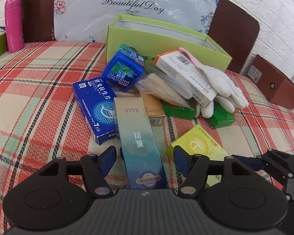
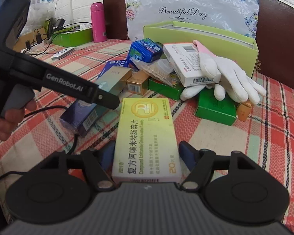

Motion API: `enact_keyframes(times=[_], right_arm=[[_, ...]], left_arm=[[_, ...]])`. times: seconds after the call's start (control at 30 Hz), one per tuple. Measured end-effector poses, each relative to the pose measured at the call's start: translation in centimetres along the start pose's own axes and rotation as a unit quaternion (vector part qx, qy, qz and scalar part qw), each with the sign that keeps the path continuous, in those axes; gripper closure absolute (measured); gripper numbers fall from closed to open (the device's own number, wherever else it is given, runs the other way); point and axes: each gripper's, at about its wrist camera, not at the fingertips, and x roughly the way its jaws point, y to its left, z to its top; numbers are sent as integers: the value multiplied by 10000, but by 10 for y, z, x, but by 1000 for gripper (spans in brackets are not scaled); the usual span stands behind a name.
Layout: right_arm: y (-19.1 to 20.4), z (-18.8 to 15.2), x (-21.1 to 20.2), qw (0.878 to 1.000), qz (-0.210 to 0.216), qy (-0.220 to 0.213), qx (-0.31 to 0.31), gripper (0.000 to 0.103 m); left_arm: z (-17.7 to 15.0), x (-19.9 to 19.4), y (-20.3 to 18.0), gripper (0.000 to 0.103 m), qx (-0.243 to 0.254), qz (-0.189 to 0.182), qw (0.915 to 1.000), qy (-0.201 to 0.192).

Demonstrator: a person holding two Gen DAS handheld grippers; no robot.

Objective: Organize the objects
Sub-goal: 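Lift both boxes into the lime-green box and open both tools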

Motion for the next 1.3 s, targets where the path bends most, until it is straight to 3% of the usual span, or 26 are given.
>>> enact_keyframes(times=[0.13,0.17,0.23,0.37,0.5,0.67,0.87,1.1,1.2,1.3], right_arm=[[-1,1,4,10000,4,38,80,32],[-1,1,4,10000,-5,38,82,32],[-1,1,4,10000,-38,19,82,38],[-6,-4,-4,9988,-448,109,186,38],[-10,-16,-19,9972,-506,183,511,37],[-11,-20,-21,9962,-587,186,618,34],[-10,-15,-15,9965,-651,193,480,33],[-12,-17,-17,9960,-682,115,573,38],[-16,-20,-24,9942,-752,121,757,38],[-21,-20,-35,9922,-794,24,960,38]], left_arm=[[1,6,6,39,-123,-9,9999,-5],[1,6,6,49,-111,-47,9999,16],[3,5,7,53,-55,-180,9998,113],[-2,-4,0,55,229,-669,9970,307],[-10,-5,-21,58,587,-1302,9879,606],[-13,3,-40,54,882,-1007,9898,495],[-15,0,-37,52,966,-989,9891,504],[-24,-4,-42,45,1225,-812,9882,426],[-24,-3,-48,54,1362,-702,9875,363],[-20,-2,-49,58,1186,-881,9882,399]])
